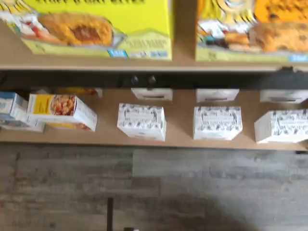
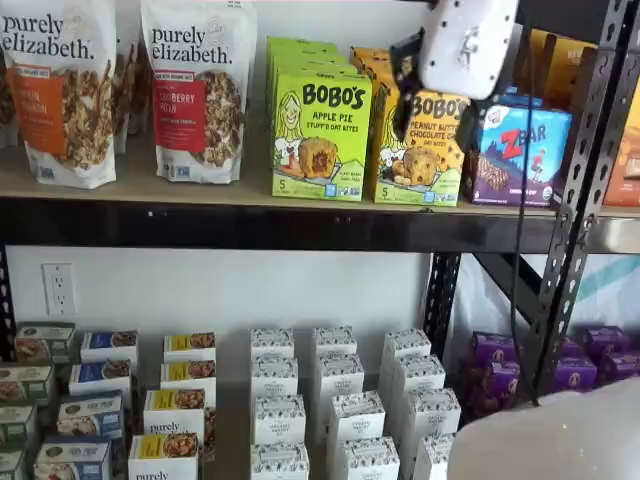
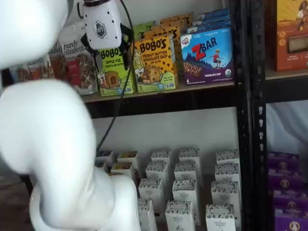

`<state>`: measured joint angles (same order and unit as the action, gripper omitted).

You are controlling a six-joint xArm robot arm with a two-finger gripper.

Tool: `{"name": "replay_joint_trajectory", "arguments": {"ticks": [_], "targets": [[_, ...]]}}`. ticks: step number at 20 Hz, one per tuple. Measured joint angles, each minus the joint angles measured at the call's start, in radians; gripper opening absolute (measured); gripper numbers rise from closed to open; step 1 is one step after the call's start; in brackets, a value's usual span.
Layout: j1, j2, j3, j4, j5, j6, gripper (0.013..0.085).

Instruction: Pick the green box on the top shelf, the fourth from the left

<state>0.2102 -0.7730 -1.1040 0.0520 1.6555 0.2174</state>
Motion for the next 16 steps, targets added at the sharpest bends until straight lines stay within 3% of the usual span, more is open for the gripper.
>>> {"name": "replay_joint_trajectory", "arguments": {"ticks": [6, 16], "targets": [[0.092, 0.119, -0.061, -0.039, -0.119, 0.082, 0.085], [0.124, 0.291, -0.164, -0.079, -0.264, 0.113, 0.085]]}}
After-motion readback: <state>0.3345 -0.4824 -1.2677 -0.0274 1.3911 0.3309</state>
